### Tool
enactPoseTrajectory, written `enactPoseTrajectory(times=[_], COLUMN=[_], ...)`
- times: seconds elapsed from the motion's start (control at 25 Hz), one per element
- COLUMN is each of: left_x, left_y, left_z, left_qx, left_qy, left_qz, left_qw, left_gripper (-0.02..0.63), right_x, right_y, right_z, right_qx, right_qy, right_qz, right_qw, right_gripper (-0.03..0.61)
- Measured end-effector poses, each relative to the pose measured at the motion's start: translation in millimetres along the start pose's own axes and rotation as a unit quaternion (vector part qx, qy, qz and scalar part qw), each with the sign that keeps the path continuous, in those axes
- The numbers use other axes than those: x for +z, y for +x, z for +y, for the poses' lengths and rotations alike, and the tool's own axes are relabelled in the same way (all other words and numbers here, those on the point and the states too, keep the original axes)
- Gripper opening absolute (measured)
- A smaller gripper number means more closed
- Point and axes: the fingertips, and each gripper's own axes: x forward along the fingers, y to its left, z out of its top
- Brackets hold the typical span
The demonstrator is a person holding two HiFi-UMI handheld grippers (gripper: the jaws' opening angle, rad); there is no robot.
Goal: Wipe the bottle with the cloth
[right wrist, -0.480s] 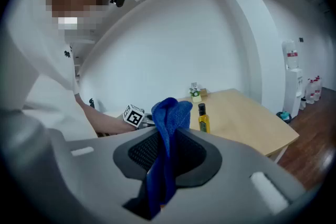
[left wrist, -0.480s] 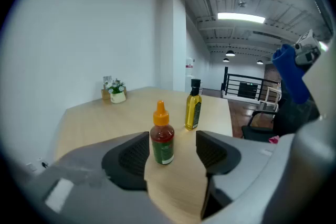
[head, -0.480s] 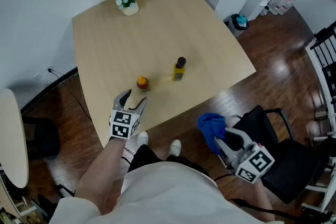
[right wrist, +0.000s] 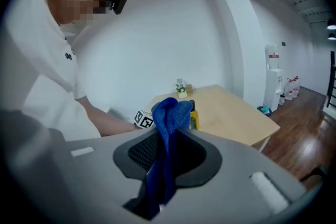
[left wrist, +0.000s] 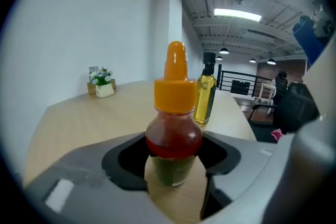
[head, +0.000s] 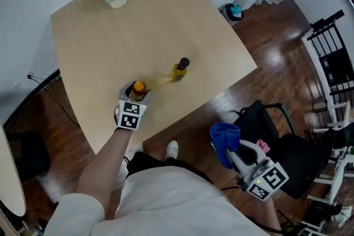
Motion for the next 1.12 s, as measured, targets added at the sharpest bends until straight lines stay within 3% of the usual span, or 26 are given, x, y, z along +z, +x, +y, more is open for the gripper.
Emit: enactPoseTrajectory(times=[0.36, 0.6, 0.72, 0.88, 1.0, 1.12], left_x=[15.3, 72.1, 99.6, 123.4, 133.3, 142.3], left_y=[-10.3, -69.1, -100.9, -137.1, -156.6, -169.9], left_z=[-9.4, -33.2, -48.3, -60.8, -66.3, -71.8], left_qx=[-0.037, -0.098, -0.132, -0.163, -0.175, -0.184], left_qy=[0.01, 0.054, 0.074, 0.094, 0.103, 0.104], left_qz=[-0.002, -0.041, -0.056, -0.061, -0.058, -0.059], left_qw=[0.9992, 0.9928, 0.9869, 0.9802, 0.9774, 0.9757], left_gripper=[0.283, 0.282, 0.282, 0.282, 0.282, 0.282], right_x=[2.7, 51.7, 89.3, 132.9, 147.6, 150.8], right_y=[6.5, 47.5, 73.7, 106.8, 125.9, 134.3], right_z=[11.9, 31.2, 54.5, 97.0, 118.7, 127.1], right_qx=[-0.008, 0.049, 0.1, 0.168, 0.201, 0.218], right_qy=[-0.006, -0.06, -0.108, -0.175, -0.207, -0.216], right_qz=[-0.004, -0.051, -0.076, -0.102, -0.11, -0.112], right_qw=[1.0, 0.996, 0.986, 0.965, 0.951, 0.945], right_gripper=[0.086, 0.086, 0.086, 0.086, 0.086, 0.086])
